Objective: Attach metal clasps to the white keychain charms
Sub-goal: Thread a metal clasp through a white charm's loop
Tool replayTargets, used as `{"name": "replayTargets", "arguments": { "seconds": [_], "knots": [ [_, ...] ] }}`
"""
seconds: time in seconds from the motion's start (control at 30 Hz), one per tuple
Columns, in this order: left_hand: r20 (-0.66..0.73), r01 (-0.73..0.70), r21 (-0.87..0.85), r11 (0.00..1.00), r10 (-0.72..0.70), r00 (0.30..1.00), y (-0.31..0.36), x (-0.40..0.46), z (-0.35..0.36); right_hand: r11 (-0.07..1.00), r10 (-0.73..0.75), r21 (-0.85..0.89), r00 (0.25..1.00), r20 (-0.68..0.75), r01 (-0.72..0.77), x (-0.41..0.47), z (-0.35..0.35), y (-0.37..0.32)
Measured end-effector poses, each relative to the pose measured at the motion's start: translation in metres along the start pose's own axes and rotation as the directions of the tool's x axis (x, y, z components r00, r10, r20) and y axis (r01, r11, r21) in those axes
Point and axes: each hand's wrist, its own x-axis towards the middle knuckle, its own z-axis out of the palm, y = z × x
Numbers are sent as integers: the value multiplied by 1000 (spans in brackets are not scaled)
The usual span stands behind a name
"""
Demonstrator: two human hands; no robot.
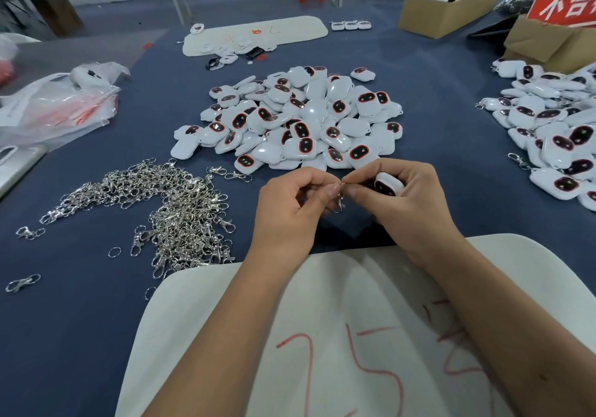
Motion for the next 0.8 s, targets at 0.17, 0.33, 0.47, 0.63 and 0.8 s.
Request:
{"name": "replayTargets", "arguments": {
  "seconds": [0.17,0.33,0.47,0.63,0.8],
  "knots": [
    [10,19,-27,999,-19,1000,0,0,-1,997,40,70,999,12,-41,1,0,3],
    [5,44,-54,998,-44,999,4,-1,0,992,73,104,997,33,-76,2,-2,6],
    [-27,41,-13,999,-41,999,7,-2,1,990,84,115,996,32,-87,2,-1,6],
    [-90,13,131,991,-1,996,8,-3,5,999,36,27,999,10,-36,0,1,2],
    [-111,-16,215,976,41,993,5,-1,4,940,-103,-328,995,6,99,-5,11,-5]
  ]
}}
